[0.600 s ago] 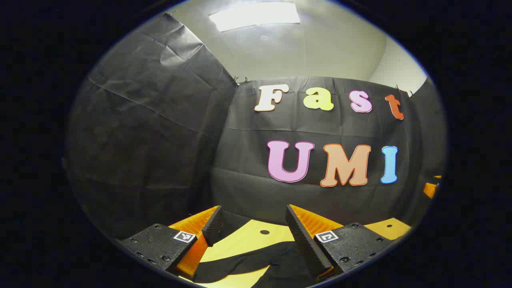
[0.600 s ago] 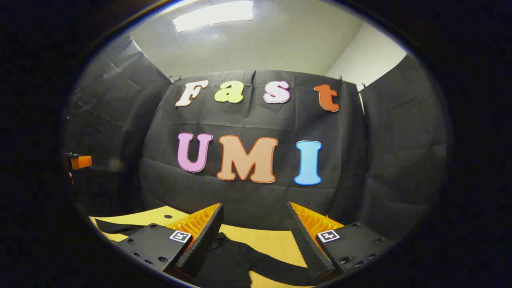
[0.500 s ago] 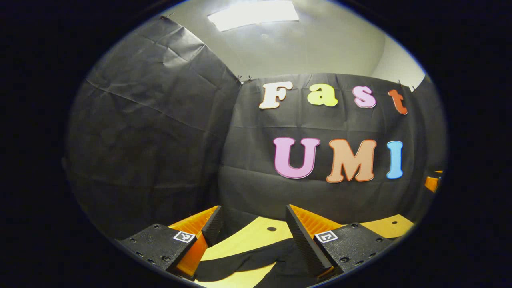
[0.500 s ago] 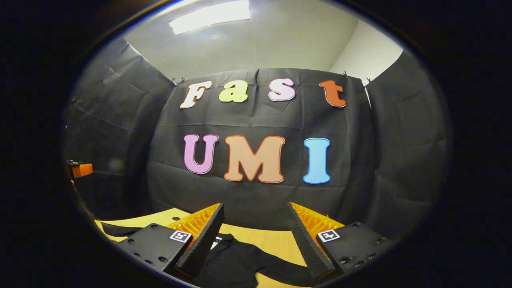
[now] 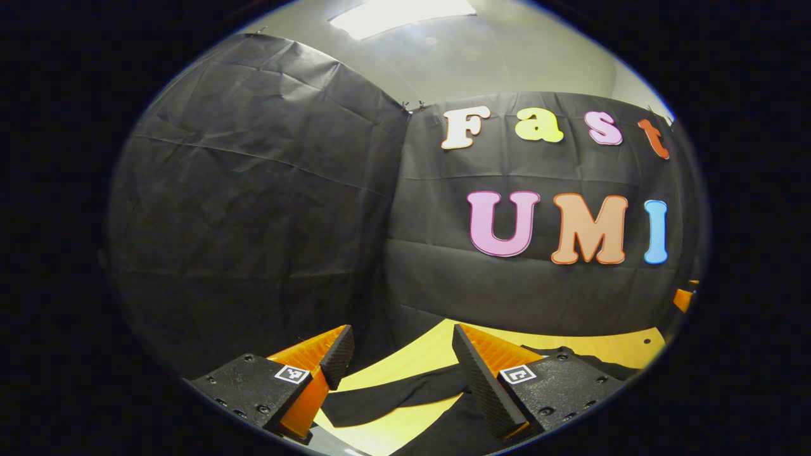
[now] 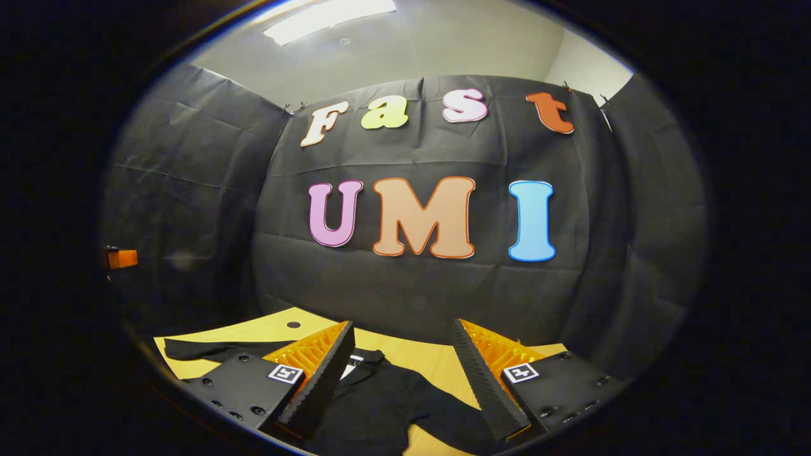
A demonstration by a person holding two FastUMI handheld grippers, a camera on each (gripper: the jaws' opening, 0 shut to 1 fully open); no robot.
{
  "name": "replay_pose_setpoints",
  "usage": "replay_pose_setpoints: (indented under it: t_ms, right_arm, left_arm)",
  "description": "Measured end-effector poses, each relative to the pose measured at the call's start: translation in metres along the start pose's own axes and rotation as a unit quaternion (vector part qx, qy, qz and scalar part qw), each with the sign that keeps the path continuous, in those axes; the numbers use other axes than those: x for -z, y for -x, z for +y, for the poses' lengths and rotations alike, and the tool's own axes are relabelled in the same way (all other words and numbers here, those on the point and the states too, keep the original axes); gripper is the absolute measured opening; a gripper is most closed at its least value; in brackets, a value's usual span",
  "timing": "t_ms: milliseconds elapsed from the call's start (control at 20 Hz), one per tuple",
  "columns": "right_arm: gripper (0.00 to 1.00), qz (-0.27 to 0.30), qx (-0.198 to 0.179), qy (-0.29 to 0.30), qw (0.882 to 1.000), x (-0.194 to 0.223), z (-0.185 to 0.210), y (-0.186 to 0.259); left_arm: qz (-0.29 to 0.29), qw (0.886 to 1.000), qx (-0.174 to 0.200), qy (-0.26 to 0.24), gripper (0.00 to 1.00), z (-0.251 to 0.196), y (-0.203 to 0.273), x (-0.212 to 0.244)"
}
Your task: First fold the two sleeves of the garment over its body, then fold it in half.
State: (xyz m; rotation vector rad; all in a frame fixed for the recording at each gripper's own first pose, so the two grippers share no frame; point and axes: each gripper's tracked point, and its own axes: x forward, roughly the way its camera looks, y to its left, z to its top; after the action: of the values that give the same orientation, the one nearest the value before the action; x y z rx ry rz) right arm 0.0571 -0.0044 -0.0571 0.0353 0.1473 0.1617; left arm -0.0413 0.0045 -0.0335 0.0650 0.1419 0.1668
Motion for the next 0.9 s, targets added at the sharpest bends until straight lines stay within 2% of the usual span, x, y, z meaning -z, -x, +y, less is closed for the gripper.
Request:
replay_pose_setpoints:
  t_ms: [100,250,450,550,700,750,800,850,900]
  right_arm:
    - [0.98,-0.009,0.004,-0.014,1.0,-0.007,-0.006,0.009]
    - [0.98,-0.022,0.06,-0.001,0.998,-0.004,-0.031,0.034]
    - [1.0,-0.021,0.107,-0.026,0.994,-0.002,-0.037,0.053]
    - [0.98,-0.022,0.135,-0.048,0.989,-0.003,-0.026,0.06]
    - [0.97,-0.035,0.18,-0.087,0.979,-0.012,0.009,0.069]
    - [0.94,-0.043,0.2,-0.089,0.975,-0.018,0.022,0.074]
    - [0.97,-0.048,0.225,-0.085,0.969,-0.022,0.03,0.079]
    - [0.93,-0.052,0.248,-0.082,0.964,-0.023,0.038,0.085]
    - [0.97,-0.054,0.265,-0.08,0.959,-0.024,0.046,0.09]
  left_arm:
    - [0.005,0.999,0.027,-0.02,0.92,-0.024,-0.009,0.005]
    - [-0.015,0.996,0.082,-0.044,0.92,-0.068,-0.031,-0.009]
    - [-0.07,0.98,0.173,-0.074,0.93,-0.121,-0.05,-0.036]
    - [-0.072,0.972,0.209,-0.075,0.93,-0.127,-0.059,-0.03]
    - [-0.038,0.959,0.277,-0.039,0.93,-0.13,-0.072,-0.007]
    - [-0.032,0.955,0.294,-0.038,0.94,-0.126,-0.078,-0.005]
    - [-0.026,0.95,0.308,-0.041,0.92,-0.118,-0.085,-0.001]
    - [-0.022,0.945,0.322,-0.043,0.92,-0.113,-0.093,0.001]
    - [-0.015,0.94,0.338,-0.04,0.93,-0.109,-0.1,0.004]
